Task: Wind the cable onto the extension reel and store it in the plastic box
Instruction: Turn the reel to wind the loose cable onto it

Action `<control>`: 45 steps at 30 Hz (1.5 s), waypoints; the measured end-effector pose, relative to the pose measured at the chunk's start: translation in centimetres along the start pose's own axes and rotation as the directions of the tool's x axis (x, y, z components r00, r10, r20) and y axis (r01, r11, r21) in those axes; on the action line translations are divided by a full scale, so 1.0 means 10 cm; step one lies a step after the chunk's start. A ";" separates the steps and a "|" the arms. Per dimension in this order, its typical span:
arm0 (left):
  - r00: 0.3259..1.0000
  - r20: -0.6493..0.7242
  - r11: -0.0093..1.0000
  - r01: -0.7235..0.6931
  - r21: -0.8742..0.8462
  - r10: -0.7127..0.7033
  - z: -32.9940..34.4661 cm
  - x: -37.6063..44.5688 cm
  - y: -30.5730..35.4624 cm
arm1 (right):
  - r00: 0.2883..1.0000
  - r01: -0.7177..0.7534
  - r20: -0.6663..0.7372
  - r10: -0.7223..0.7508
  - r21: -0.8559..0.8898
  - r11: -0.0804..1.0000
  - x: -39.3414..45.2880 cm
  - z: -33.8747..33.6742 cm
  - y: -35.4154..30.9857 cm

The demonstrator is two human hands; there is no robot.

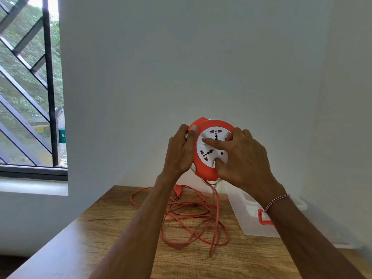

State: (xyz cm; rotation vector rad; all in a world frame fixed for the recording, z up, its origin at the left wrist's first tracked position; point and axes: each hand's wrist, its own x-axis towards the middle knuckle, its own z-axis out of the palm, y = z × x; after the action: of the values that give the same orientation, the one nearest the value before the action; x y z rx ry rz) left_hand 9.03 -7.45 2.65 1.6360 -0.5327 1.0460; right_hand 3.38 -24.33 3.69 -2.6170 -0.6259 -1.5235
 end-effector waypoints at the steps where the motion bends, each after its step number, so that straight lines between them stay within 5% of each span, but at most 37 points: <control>1: 1.000 -0.002 1.000 0.001 0.001 -0.001 0.00 0.00 0.00 | 1.000 -0.024 -0.019 0.024 0.005 1.000 0.00 0.00 -0.01; 7: 1.000 0.012 1.000 -0.001 0.005 0.001 0.02 -0.01 0.02 | 0.983 -0.159 -0.063 0.172 0.169 0.973 0.05 -0.04 -0.05; 13: 1.000 0.003 1.000 0.022 -0.012 -0.022 0.01 0.00 0.01 | 0.997 0.022 -0.083 -0.009 0.162 0.987 0.07 -0.09 0.05; 21: 1.000 -0.018 1.000 0.018 -0.022 -0.018 0.02 0.00 0.00 | 0.972 0.110 0.205 -0.111 0.015 0.994 0.06 -0.13 0.01; 28: 1.000 -0.006 1.000 0.008 -0.030 -0.008 0.01 -0.01 0.04 | 1.000 0.011 0.009 -0.011 -0.011 1.000 0.02 -0.04 0.01; 34: 1.000 0.001 1.000 0.019 -0.010 -0.019 0.02 0.00 0.04 | 0.988 -0.144 -0.032 0.150 0.142 0.979 0.04 -0.10 -0.06; 41: 1.000 -0.010 1.000 0.027 -0.008 -0.027 0.00 0.00 0.01 | 0.994 0.081 -0.086 -0.070 0.121 0.989 0.06 -0.14 0.04; 45: 1.000 -0.015 1.000 0.019 -0.006 -0.019 0.00 0.01 0.01 | 0.981 0.148 0.107 -0.162 0.128 0.981 0.09 -0.16 0.04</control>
State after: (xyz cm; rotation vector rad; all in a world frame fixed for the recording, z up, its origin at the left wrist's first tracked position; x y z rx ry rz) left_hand 8.95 -7.43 2.77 1.6233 -0.5084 1.0411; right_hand 2.62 -24.81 5.28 -2.6353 -0.9211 -1.3291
